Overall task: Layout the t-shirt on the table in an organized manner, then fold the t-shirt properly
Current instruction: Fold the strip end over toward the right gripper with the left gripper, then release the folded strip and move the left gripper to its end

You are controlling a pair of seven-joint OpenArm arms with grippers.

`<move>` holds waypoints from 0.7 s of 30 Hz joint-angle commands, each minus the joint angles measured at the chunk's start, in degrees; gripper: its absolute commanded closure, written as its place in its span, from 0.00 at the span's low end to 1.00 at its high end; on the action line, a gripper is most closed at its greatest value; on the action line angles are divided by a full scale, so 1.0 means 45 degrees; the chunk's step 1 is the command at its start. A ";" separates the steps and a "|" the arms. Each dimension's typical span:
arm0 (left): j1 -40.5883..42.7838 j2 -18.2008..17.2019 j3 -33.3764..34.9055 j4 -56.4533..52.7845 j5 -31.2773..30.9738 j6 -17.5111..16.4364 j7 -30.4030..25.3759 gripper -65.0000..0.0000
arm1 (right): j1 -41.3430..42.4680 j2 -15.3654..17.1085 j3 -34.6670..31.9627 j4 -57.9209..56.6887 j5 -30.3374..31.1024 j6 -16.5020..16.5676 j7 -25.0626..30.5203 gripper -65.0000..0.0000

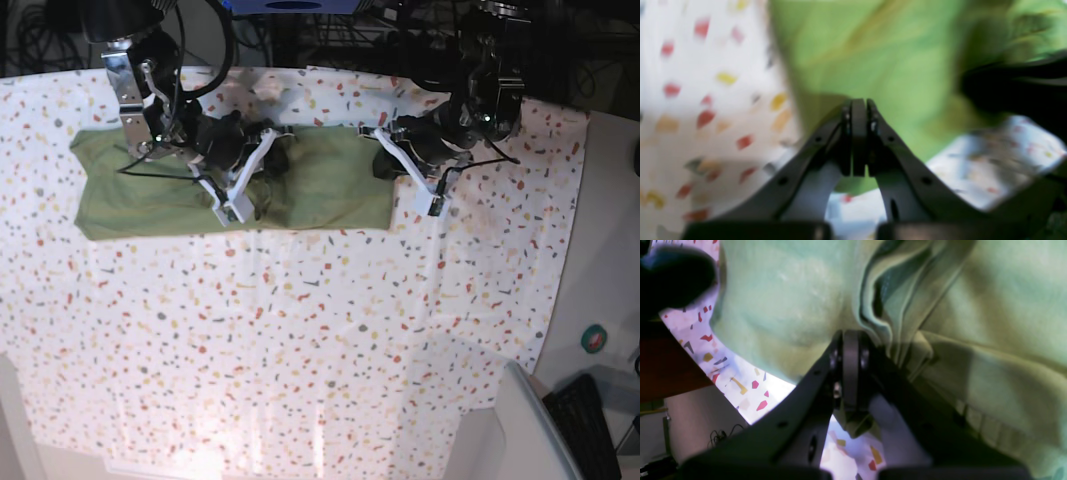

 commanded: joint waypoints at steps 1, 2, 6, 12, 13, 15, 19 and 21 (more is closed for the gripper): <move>-0.0127 -0.0130 -0.0092 -0.0102 -0.0140 -0.0027 -0.0198 1.00 | 0.0092 0.0000 0.0020 0.0251 0.0115 0.0134 0.0139 1.00; -0.0147 -0.0149 -0.0190 -0.0297 -0.0140 -0.0046 -0.0217 1.00 | 0.0092 0.0000 0.0020 0.0251 0.0115 0.0134 0.0139 1.00; -0.0029 -0.0520 -0.0287 0.0269 -0.0238 -0.0066 -0.0217 1.00 | 0.0092 0.0000 0.0020 0.0486 0.0115 0.0134 0.0139 1.00; 0.0772 -0.0462 -0.0971 0.2047 -0.0257 -0.0086 -0.0217 1.00 | -0.0728 0.0000 -0.0019 0.3436 0.0115 0.0134 0.0021 1.00; 0.0811 -0.0442 -0.1069 0.2105 -0.0257 -0.0086 -0.0217 1.00 | -0.0767 0.0000 -0.0039 0.3768 0.0115 0.0134 0.0021 1.00; 0.0811 -0.0345 -0.1127 0.2105 -0.0257 -0.0086 -0.0217 1.00 | -0.0728 -0.0039 -0.0078 0.4061 0.0115 0.0134 0.0021 1.00; 0.0381 0.0202 -0.1088 0.1910 -0.0120 -0.0086 -0.0198 1.00 | 0.0248 -0.0098 -0.0078 0.3162 0.0115 0.0134 0.0002 1.00; 0.0205 0.0241 -0.0893 0.1558 -0.0120 -0.0086 -0.0198 1.00 | 0.0913 -0.0098 -0.0078 0.2127 0.0134 0.0134 0.0021 1.00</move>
